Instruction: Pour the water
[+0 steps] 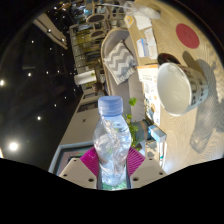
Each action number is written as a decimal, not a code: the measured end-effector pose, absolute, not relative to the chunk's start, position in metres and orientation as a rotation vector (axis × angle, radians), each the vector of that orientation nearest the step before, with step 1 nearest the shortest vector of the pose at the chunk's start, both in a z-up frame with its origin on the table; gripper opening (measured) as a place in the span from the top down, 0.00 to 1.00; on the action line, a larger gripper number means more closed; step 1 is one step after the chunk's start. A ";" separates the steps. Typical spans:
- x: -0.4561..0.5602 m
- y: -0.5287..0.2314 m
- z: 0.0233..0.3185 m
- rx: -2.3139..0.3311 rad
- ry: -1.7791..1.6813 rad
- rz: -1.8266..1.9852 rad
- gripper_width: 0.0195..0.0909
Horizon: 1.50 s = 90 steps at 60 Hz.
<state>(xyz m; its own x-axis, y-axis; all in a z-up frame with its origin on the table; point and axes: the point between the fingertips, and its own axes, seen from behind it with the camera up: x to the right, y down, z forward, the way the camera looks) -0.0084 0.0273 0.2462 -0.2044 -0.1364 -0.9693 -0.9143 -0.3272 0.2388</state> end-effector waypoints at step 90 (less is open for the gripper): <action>0.270 -0.014 0.059 -2.072 0.261 -0.105 0.38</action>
<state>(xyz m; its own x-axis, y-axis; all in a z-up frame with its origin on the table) 0.2696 -0.0136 0.0594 0.9729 -0.2287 -0.0336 -0.1413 -0.4735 -0.8694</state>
